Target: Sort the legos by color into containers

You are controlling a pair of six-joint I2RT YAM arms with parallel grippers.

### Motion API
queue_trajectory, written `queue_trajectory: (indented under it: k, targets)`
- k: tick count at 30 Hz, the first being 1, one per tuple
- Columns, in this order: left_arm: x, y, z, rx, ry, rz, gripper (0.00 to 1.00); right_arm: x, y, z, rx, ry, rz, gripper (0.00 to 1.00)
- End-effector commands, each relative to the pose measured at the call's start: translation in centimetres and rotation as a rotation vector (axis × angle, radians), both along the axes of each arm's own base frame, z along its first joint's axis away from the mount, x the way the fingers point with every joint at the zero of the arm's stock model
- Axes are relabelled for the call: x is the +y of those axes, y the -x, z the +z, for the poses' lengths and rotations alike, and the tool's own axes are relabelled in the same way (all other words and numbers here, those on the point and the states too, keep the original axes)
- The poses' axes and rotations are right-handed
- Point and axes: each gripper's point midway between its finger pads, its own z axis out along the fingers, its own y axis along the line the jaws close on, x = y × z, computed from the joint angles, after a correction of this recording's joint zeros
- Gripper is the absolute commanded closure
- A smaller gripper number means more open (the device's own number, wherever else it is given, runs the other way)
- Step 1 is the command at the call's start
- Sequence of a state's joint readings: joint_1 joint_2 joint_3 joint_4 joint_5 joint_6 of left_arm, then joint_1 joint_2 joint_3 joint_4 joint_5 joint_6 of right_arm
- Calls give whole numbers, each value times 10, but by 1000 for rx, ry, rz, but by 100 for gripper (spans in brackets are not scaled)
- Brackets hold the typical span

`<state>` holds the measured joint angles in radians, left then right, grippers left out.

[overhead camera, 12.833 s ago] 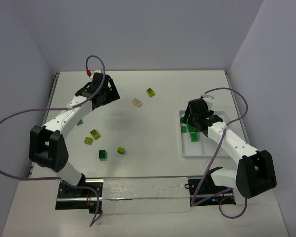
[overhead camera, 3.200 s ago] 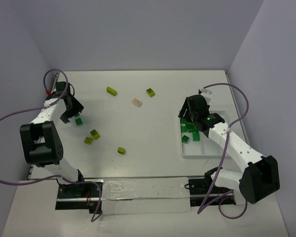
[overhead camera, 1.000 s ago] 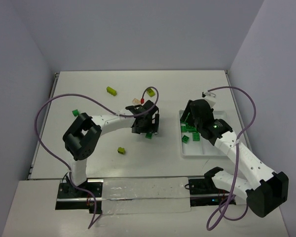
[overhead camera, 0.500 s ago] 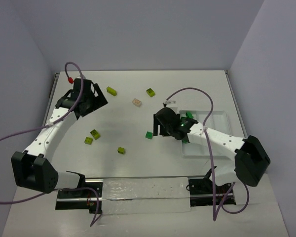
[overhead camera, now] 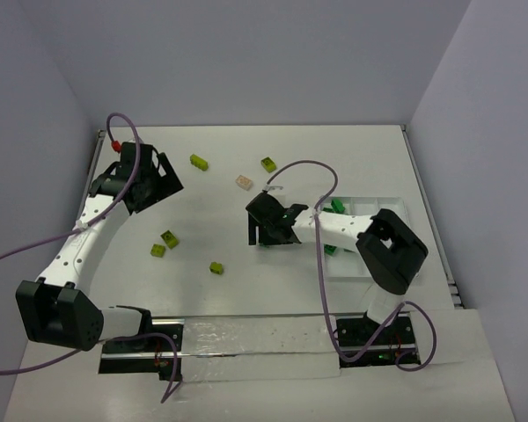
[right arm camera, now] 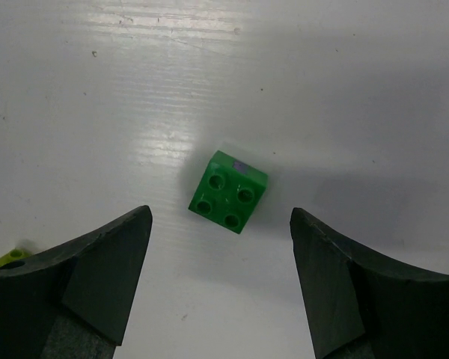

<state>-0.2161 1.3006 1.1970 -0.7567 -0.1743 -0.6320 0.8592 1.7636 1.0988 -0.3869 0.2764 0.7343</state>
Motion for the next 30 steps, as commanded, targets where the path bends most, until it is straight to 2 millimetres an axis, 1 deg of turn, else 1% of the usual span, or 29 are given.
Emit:
queue_trajectory:
  k: [1, 5, 7, 8, 9, 11, 16, 20, 23, 24, 27, 28, 29, 30]
  targets:
    - [-1, 1, -1, -1, 0, -26, 4, 17, -14, 4, -31, -29, -50, 28]
    - [-1, 0, -5, 2, -3, -33, 4, 19, -15, -3, -29, -10, -52, 42]
    - [-3, -1, -5, -8, 5, -35, 4, 19, -16, -5, -31, -6, -56, 53]
    - [-5, -2, -6, -13, 15, -42, 4, 19, -15, -6, -28, -8, -57, 57]
    - [-6, -3, -5, -16, 17, -43, 4, 19, -15, -5, -28, -9, -60, 58]
    - [-8, -4, -3, -17, 28, -47, 4, 17, -13, -4, -30, -11, -66, 70]
    - [-6, -4, 0, -32, 24, -51, 4, 18, -12, -1, -28, -23, -73, 80]
    - [-8, -9, 5, -32, 23, -60, 4, 9, -13, 24, -80, -23, -91, 79]
    - [-7, -12, 9, -51, 19, -53, 4, -9, -20, 46, -145, -9, -133, 78]
    - [-7, -12, 10, -55, 21, -52, 4, -16, -19, 49, -153, 3, -141, 78]
    - [-6, -13, 7, -50, 16, -48, 4, -45, -26, 78, -217, -11, -203, 78]
    - [-6, -13, 6, -49, 15, -49, 4, -60, -31, 84, -232, -11, -239, 77]
    - [-6, -13, 4, -45, 14, -49, 4, -76, -31, 91, -249, -16, -267, 77]
    - [-6, -12, 2, -43, 14, -50, 4, -92, -32, 93, -256, -8, -296, 77]
